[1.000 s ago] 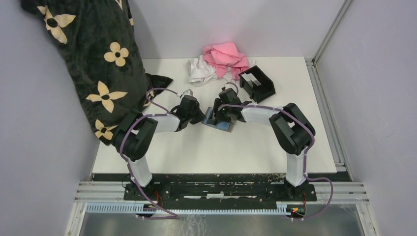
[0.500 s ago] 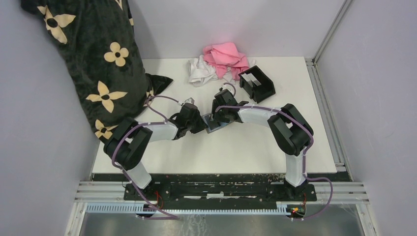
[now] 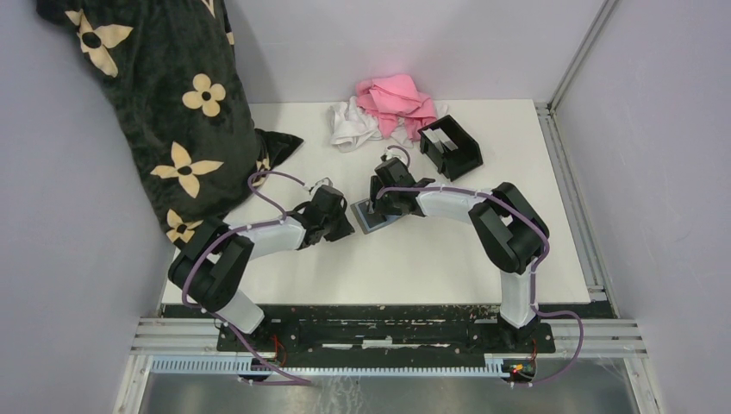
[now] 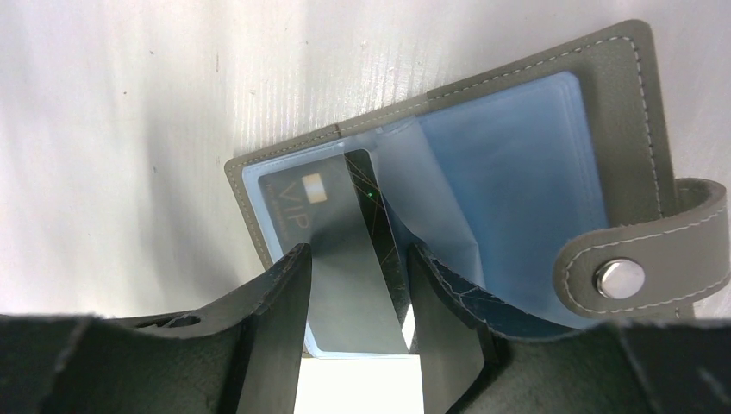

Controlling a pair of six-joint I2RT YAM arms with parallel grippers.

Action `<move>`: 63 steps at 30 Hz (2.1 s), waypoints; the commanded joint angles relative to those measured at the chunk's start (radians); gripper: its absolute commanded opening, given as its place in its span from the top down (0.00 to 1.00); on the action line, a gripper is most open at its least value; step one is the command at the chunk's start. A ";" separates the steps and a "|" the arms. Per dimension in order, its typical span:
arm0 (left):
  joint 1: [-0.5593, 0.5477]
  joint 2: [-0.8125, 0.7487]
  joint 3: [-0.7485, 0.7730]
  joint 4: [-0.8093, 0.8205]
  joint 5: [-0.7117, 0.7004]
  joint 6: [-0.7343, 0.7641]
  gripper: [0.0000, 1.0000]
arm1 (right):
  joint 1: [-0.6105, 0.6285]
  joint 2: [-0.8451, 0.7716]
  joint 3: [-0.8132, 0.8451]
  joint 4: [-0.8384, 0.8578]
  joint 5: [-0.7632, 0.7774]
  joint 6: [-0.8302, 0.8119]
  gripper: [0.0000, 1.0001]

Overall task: Put the credit cards into the card holder
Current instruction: Insert the credit card into the card holder.

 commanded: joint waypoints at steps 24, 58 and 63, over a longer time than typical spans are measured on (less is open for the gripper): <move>0.007 0.133 0.029 0.065 -0.038 -0.007 0.78 | 0.086 0.102 -0.011 -0.301 0.033 -0.096 0.35; 0.033 0.043 -0.079 0.115 -0.025 -0.020 0.78 | 0.157 0.104 0.068 -0.401 0.157 -0.101 0.35; 0.035 -0.009 -0.081 0.087 -0.050 -0.016 0.77 | 0.157 0.061 0.071 -0.409 0.174 -0.110 0.34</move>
